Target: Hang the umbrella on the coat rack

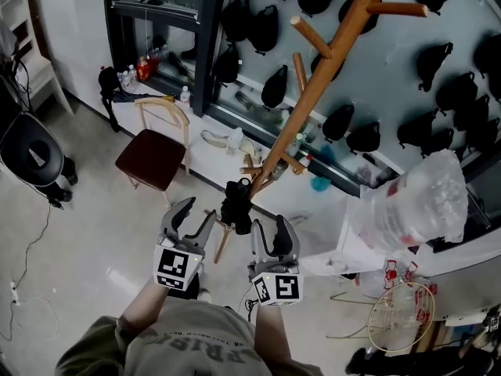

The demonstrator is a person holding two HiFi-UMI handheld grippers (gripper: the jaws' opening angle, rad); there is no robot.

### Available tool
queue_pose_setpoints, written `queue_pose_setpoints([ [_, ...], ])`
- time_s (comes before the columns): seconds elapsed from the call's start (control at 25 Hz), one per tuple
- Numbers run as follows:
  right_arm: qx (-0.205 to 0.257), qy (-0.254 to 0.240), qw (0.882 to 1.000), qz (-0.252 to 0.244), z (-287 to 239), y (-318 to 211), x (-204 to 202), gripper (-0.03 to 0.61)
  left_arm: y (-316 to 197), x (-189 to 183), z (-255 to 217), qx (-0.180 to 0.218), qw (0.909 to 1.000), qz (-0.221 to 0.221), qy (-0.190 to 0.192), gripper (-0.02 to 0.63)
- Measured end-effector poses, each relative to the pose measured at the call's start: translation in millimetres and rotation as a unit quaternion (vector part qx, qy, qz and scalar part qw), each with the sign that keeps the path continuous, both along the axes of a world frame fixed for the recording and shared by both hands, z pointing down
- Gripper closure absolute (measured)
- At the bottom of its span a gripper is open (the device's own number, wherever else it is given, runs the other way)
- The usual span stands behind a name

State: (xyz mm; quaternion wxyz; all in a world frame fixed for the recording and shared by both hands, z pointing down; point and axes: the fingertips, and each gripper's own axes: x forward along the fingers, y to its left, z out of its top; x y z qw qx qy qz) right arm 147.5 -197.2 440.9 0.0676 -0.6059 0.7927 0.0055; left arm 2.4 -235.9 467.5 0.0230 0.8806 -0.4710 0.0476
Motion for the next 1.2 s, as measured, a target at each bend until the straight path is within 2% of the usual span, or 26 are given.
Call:
queue_pose_setpoints([
  [0.08,0.008,0.008,1.000,0.013,-3.9,4.7,3.7,0.396,2.9,1.1,-2.3,0.004,1.0000,-0.004,0.000,0.419],
  [0.2,0.019,0.014,1.000,0.018,-10.8,12.1,4.8,0.397,9.0,0.9,-8.6,0.014,0.9998,-0.011,0.001,0.474],
  [0.24,0.023,0.017,0.999,0.020,-13.1,14.6,5.3,0.418,11.1,1.0,-11.0,0.019,0.9997,-0.014,0.001,0.492],
  [0.28,0.025,0.020,0.999,0.022,-14.5,17.2,5.5,0.478,13.5,1.3,-13.0,0.024,0.9996,-0.016,0.001,0.511],
  [0.48,0.031,0.031,0.999,0.021,-18.4,25.1,3.9,0.483,22.3,3.7,-21.5,0.045,0.9987,-0.025,-0.003,0.574],
  [0.52,0.033,0.035,0.999,0.022,-19.3,26.5,4.0,0.536,23.5,4.7,-23.3,0.048,0.9986,-0.024,-0.001,0.581],
  [0.56,0.034,0.039,0.998,0.024,-19.8,27.7,4.0,0.558,24.9,5.7,-25.0,0.050,0.9985,-0.023,0.001,0.587],
  [0.84,0.040,0.041,0.998,0.019,-24.7,33.0,3.4,0.578,30.2,12.5,-43.9,0.086,0.9959,-0.018,0.022,0.603],
  [1.2,0.062,0.042,0.997,0.024,-42.1,33.4,7.9,0.578,30.9,19.9,-51.7,0.090,0.9957,-0.005,0.023,0.603],
])
